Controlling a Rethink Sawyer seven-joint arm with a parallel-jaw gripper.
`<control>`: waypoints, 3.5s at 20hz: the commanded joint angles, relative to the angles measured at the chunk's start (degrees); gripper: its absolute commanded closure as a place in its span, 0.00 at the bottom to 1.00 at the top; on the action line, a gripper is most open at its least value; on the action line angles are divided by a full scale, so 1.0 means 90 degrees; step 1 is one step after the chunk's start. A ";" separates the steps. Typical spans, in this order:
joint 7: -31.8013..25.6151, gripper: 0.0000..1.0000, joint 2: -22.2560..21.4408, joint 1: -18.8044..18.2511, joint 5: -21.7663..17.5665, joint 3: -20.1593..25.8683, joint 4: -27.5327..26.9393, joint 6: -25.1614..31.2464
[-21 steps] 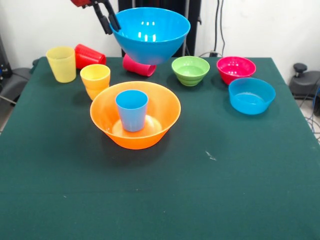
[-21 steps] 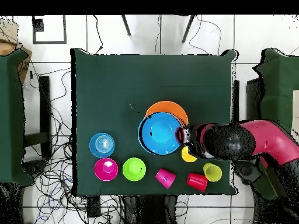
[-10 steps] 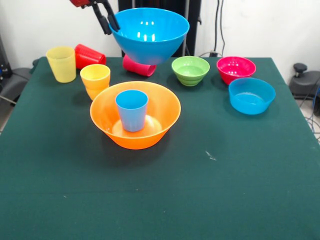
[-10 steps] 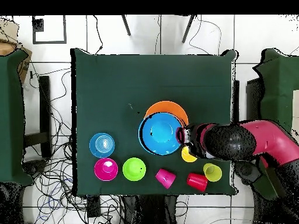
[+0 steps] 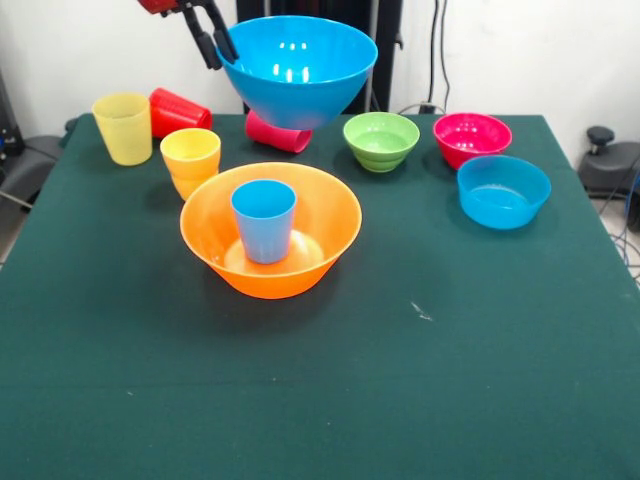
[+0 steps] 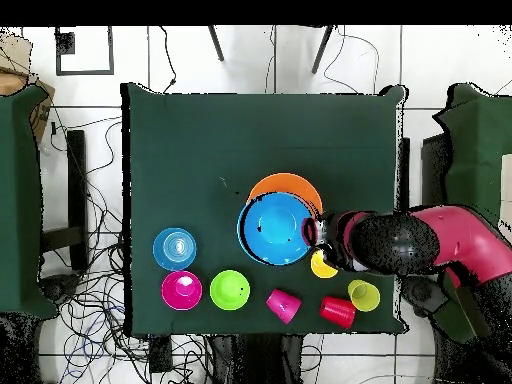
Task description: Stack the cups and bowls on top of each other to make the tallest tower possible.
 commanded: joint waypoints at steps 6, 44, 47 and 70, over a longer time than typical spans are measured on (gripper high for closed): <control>-0.2265 1.00 0.0240 0.0121 -0.0422 0.0022 -0.0303 0.0389; -0.2177 1.00 0.0500 0.0210 -0.0745 -0.0118 -0.0273 -0.0016; -0.2229 1.00 0.0548 0.0198 -0.0812 -0.0135 -0.0276 -0.0038; -0.2883 1.00 0.0958 0.0227 -0.0951 -0.0194 -0.0860 0.0200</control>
